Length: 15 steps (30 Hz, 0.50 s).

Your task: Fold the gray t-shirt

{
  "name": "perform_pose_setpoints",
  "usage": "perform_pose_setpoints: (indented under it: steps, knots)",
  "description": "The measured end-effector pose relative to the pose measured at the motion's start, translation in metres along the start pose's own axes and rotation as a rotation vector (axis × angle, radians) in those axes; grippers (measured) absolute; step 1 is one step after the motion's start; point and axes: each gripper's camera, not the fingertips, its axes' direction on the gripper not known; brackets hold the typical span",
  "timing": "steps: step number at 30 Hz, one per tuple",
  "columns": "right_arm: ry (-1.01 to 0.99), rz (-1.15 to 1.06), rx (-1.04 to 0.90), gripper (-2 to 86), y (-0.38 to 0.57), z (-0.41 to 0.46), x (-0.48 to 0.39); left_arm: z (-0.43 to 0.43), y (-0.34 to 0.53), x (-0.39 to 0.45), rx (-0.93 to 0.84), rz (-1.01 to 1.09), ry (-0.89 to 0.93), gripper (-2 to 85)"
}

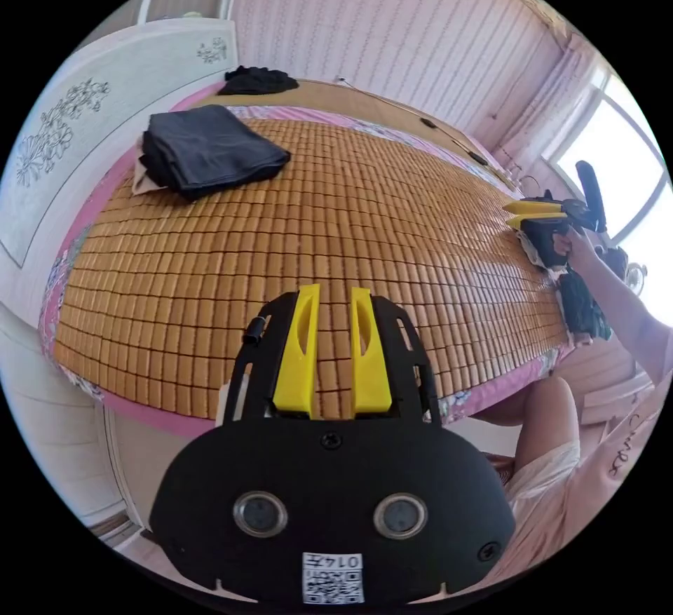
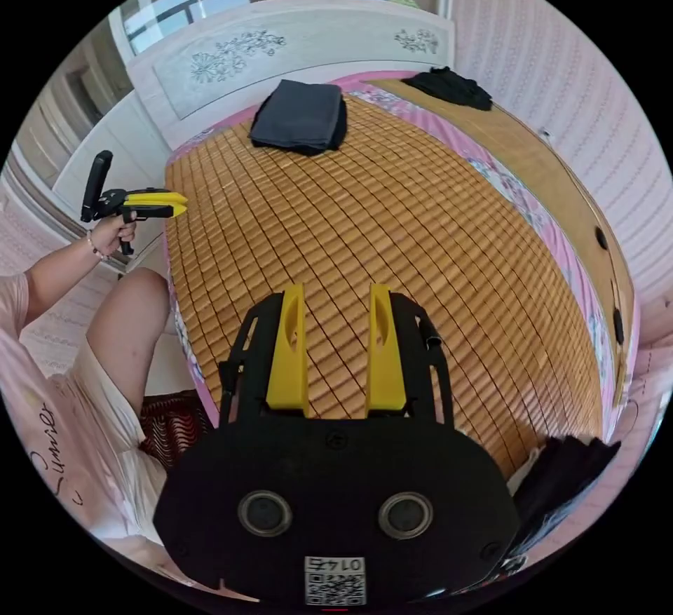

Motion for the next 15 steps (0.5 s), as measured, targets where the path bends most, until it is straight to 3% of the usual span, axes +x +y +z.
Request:
perform_pose_setpoints:
  steps: [7, 15]
  knots:
    - [-0.058, -0.272, 0.0, 11.4, -0.185, 0.105, -0.105, -0.044, -0.015, -0.131, 0.093, -0.084, -0.136, 7.4]
    - [-0.14, -0.148, 0.03, 10.6, -0.301, 0.191, -0.129, -0.039, -0.087, -0.191, 0.157, -0.054, -0.178, 8.4]
